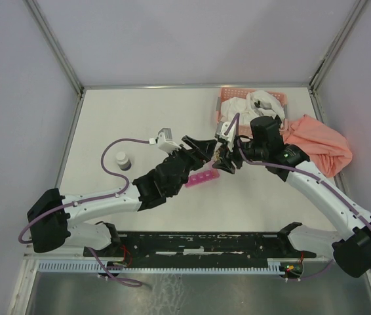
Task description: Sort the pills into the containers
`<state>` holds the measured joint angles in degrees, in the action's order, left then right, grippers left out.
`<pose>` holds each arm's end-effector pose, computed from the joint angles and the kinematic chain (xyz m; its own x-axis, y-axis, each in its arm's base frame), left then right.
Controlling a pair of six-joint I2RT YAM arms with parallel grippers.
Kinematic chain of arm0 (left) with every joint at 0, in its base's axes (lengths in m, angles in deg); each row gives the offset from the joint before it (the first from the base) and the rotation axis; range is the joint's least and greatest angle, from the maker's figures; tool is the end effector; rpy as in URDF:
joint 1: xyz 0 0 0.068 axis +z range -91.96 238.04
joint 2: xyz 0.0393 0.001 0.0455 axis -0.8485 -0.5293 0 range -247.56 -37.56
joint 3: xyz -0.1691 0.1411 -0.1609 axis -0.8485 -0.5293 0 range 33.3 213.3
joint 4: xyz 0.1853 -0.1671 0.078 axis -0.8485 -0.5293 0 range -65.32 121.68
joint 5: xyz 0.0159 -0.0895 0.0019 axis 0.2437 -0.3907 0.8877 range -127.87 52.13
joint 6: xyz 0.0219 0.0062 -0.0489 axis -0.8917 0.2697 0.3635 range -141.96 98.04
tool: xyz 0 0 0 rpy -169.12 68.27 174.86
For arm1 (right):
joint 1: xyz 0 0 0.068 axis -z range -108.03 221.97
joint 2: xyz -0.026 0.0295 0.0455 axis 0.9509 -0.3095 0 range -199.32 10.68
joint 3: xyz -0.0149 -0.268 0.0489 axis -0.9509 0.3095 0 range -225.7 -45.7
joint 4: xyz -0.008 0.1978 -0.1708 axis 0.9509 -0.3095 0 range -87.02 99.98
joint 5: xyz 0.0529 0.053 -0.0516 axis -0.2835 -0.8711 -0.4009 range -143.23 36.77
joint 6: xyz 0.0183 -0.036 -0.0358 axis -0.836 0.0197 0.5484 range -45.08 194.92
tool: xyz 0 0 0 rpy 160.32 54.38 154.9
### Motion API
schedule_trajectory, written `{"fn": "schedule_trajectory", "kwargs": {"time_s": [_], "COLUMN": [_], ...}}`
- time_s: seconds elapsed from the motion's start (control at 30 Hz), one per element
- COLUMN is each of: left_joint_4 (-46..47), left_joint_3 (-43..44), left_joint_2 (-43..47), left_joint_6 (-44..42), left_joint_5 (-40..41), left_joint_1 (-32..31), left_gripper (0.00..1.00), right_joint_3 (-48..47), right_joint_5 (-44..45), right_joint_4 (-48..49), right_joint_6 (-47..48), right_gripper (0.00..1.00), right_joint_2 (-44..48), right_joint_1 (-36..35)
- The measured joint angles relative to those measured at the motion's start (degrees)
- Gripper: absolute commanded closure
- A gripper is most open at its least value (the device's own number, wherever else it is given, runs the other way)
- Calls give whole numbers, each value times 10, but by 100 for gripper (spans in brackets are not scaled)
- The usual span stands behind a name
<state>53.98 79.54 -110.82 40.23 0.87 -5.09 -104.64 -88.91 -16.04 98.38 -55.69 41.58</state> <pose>0.1513 -0.2494 0.3000 -0.3836 -0.7696 -0.5104 0.1603 0.4888 -0.8575 0.2058 0.1448 0.3264 -0.1054 -0.4368 -0.8934 -0.9513 0.3059 -0.0373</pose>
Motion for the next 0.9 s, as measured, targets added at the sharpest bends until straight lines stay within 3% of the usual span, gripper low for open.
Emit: {"fn": "schedule_trajectory", "kwargs": {"time_s": [0.33,0.63,0.8,0.9], "left_joint_4": [0,3,54,122], "left_joint_3": [0,0,-33,-75], "left_joint_2": [0,0,5,16], "left_joint_6": [19,21,-1,-33], "left_joint_5": [-3,-16,-39,-94], "left_joint_1": [0,0,5,22], "left_gripper": [43,87,93,97], "right_joint_3": [0,0,-1,-1], "right_joint_5": [3,7,-25,-74], "right_joint_4": [-2,-8,-9,-8], "right_joint_6": [0,-3,-29,-60], "right_gripper": [96,96,98,98], "right_joint_2": [0,-1,-15,-30], "right_joint_1": [0,-1,6,19]}}
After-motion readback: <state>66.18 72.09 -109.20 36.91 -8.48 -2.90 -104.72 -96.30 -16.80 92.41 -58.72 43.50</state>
